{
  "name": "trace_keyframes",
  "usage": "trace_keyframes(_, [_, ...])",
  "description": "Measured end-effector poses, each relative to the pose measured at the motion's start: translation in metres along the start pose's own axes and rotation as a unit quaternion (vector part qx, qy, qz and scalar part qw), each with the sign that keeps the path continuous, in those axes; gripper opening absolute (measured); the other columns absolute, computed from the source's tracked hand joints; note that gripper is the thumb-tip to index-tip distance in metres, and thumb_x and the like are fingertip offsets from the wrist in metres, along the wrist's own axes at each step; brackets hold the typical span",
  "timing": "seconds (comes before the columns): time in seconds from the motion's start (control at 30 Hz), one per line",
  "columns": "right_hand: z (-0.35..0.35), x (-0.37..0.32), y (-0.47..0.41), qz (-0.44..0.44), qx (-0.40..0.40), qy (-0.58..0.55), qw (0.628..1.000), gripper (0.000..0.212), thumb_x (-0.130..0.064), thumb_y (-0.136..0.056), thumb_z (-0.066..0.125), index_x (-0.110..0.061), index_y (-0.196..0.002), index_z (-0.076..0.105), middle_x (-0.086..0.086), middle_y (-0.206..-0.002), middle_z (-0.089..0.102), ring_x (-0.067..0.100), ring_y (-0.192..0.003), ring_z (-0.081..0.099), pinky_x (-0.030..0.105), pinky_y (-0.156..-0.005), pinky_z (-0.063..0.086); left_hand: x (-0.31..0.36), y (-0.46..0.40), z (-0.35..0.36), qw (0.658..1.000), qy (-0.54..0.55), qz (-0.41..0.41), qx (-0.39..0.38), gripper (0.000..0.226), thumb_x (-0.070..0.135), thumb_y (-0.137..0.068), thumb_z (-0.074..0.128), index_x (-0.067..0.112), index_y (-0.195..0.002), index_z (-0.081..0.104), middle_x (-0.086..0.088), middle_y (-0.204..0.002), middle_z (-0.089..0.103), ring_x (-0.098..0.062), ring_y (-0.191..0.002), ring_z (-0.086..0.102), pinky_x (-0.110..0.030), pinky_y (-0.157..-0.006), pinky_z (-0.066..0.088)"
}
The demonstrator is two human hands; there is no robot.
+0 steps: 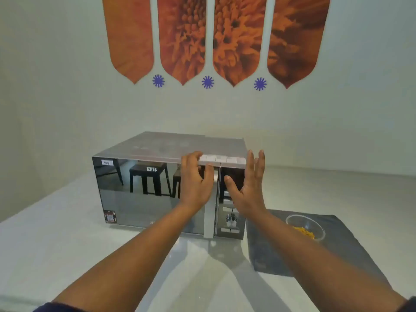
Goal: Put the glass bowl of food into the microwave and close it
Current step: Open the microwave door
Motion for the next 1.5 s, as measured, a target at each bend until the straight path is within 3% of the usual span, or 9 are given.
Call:
trace_keyframes(0.07, [0.007,0.015,0.009,0.068,-0.004,-0.073,0.995,0.100,-0.049,-0.095,0.063,-0.039,-0.163,-0.010,-0.005,-0.173,-0.017,0.007,-0.158,-0.015,0.020,-0.123,0.003,-0.008,0.011,0.005,0.997,0.068,-0.045,-0.008,0.026,0.036,-0.099,0.051,0.025,-0.122,0.048,0.003,-0.108,0.053,-0.002,-0.090,0.056,-0.018,-0.075,0.048])
trace_keyframes(0.1, [0.011,0.022,0.015,0.103,-0.009,-0.099,0.990,0.104,-0.048,-0.094,0.067,-0.038,-0.163,-0.010,-0.006,-0.173,-0.010,0.007,-0.158,-0.008,0.021,-0.125,0.006,-0.011,0.018,0.006,0.995,0.081,-0.053,-0.008,0.026,0.039,-0.099,0.050,0.025,-0.121,0.049,0.004,-0.105,0.055,-0.002,-0.089,0.056,-0.016,-0.074,0.048])
trace_keyframes(0.27, [0.029,0.056,0.039,0.251,-0.015,-0.203,0.946,0.112,-0.046,-0.087,0.080,-0.037,-0.164,-0.001,-0.003,-0.170,0.026,0.017,-0.153,0.032,0.042,-0.123,0.032,-0.029,0.046,0.025,0.988,0.119,-0.095,-0.036,0.031,0.046,-0.101,0.046,0.028,-0.126,0.045,0.012,-0.106,0.061,-0.002,-0.095,0.063,-0.016,-0.077,0.053])
trace_keyframes(0.33, [0.033,0.066,0.043,0.277,-0.014,-0.216,0.936,0.100,-0.043,-0.085,0.082,-0.035,-0.162,0.018,0.000,-0.155,0.049,0.018,-0.141,0.050,0.045,-0.116,0.045,-0.037,0.053,0.034,0.982,0.139,-0.114,-0.052,0.034,0.046,-0.101,0.045,0.029,-0.129,0.042,0.012,-0.106,0.062,-0.004,-0.097,0.064,-0.017,-0.080,0.055])
trace_keyframes(0.43, [0.037,0.078,0.045,0.299,-0.002,-0.241,0.923,0.072,-0.044,-0.083,0.084,-0.036,-0.145,0.047,-0.009,-0.127,0.068,0.007,-0.117,0.064,0.036,-0.101,0.056,-0.046,0.060,0.046,0.975,0.151,-0.139,-0.079,0.022,0.049,-0.102,0.040,0.039,-0.119,0.048,0.012,-0.099,0.064,-0.006,-0.094,0.066,-0.019,-0.079,0.056])
trace_keyframes(0.63, [0.043,0.083,0.042,0.316,0.000,-0.288,0.904,0.066,-0.051,-0.075,0.088,-0.039,-0.132,0.055,-0.023,-0.107,0.073,-0.010,-0.098,0.066,0.007,-0.070,0.053,-0.061,0.064,0.057,0.958,0.191,-0.168,-0.135,0.027,0.048,-0.103,0.037,0.028,-0.108,0.056,0.007,-0.078,0.065,-0.009,-0.079,0.067,-0.023,-0.075,0.056])
trace_keyframes(1.03, [0.045,0.089,0.045,0.323,0.033,-0.256,0.910,0.082,-0.065,-0.072,0.083,-0.032,-0.141,0.051,-0.013,-0.121,0.068,0.006,-0.109,0.066,0.005,-0.072,0.052,-0.067,0.069,0.064,0.949,0.184,-0.189,-0.173,0.017,0.049,-0.104,0.035,0.040,-0.106,0.049,0.020,-0.071,0.059,0.003,-0.074,0.060,-0.011,-0.071,0.051])
trace_keyframes(1.23, [0.044,0.089,0.045,0.319,0.032,-0.253,0.913,0.077,-0.065,-0.074,0.081,-0.035,-0.138,0.052,-0.020,-0.117,0.068,0.002,-0.105,0.066,0.004,-0.072,0.051,-0.063,0.070,0.061,0.955,0.170,-0.202,-0.137,0.019,0.055,-0.101,0.035,0.062,-0.089,0.048,0.020,-0.070,0.057,0.003,-0.071,0.059,-0.016,-0.069,0.054])
trace_keyframes(1.5, [0.045,0.090,0.046,0.322,0.032,-0.249,0.913,0.084,-0.077,-0.065,0.078,-0.041,-0.136,0.049,-0.028,-0.114,0.065,-0.002,-0.103,0.065,0.004,-0.071,0.051,-0.069,0.072,0.064,0.956,0.167,-0.201,-0.132,0.020,0.055,-0.099,0.035,0.043,-0.105,0.049,0.015,-0.075,0.056,0.001,-0.073,0.060,-0.022,-0.073,0.052])
Point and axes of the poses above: each hand's wrist, its own y-axis away from the middle knuckle, its own z-axis out of the palm, x = y × z, the point moved 10 cm from there along -y, towards the middle knuckle
